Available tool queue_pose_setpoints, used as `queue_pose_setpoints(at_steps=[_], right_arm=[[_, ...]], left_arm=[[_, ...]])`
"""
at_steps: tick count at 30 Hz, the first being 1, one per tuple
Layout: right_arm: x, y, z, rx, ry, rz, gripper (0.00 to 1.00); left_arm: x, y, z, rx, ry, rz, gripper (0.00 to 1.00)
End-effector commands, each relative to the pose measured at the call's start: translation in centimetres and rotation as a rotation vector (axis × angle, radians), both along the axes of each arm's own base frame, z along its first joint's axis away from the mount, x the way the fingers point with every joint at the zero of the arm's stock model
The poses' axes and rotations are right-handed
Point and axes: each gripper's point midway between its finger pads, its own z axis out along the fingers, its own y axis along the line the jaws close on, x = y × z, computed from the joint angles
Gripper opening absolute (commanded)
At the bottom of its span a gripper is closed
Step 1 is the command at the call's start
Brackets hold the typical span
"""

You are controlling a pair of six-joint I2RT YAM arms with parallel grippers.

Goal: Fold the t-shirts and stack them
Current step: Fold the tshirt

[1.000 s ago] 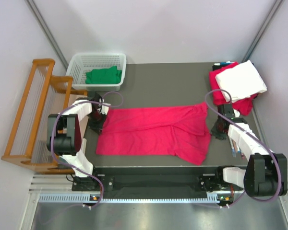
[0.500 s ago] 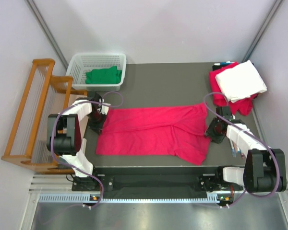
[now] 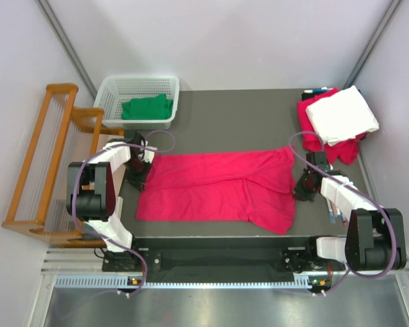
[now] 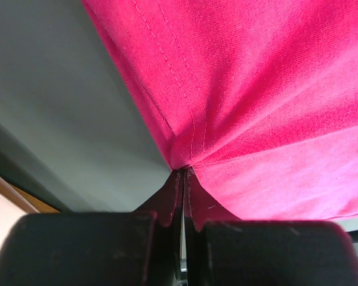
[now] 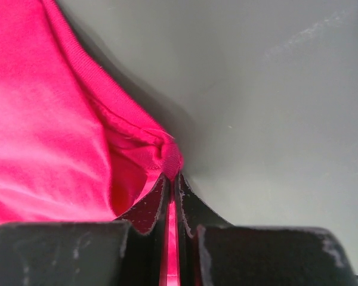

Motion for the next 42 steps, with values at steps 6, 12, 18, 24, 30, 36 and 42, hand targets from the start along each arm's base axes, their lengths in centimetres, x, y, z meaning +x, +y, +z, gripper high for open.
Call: queue_pose_setpoints(at_steps=[6, 12, 18, 24, 30, 36, 42], right_arm=[[0.0, -2.1, 1.2, -0.079, -0.017, -0.104, 0.0], [-0.4, -2.6, 0.9, -0.101, 0.024, -0.122, 0.0], [-0.3, -2.6, 0.9, -0.104, 0.028, -0.11, 0.0], [0.2, -3.5, 1.2, -0.114, 0.024, -0.13, 0.0], [0.7, -4.0, 1.7, -0.117, 0.016, -0.134, 0.0], [0.7, -4.3, 1.7, -0.111, 0.013, -0.136, 0.0], [0.3, -3.9, 0.8, -0.088, 0.03, -0.126, 0.0]], left_arm=[[-0.2, 0.1, 0.0, -0.005, -0.004, -0.014, 0.0], [-0.3, 0.3, -0.1, 0.006, -0.004, -0.018, 0.0], [-0.1, 0.3, 0.0, 0.006, -0.006, -0.018, 0.0], [-0.1, 0.5, 0.1, 0.016, -0.006, -0.025, 0.0], [-0.1, 0.7, 0.0, 0.026, -0.008, -0.031, 0.0], [0.0, 2.2, 0.0, 0.036, -0.01, 0.005, 0.0], [0.8, 2.0, 0.5, 0.023, -0.022, 0.01, 0.0]])
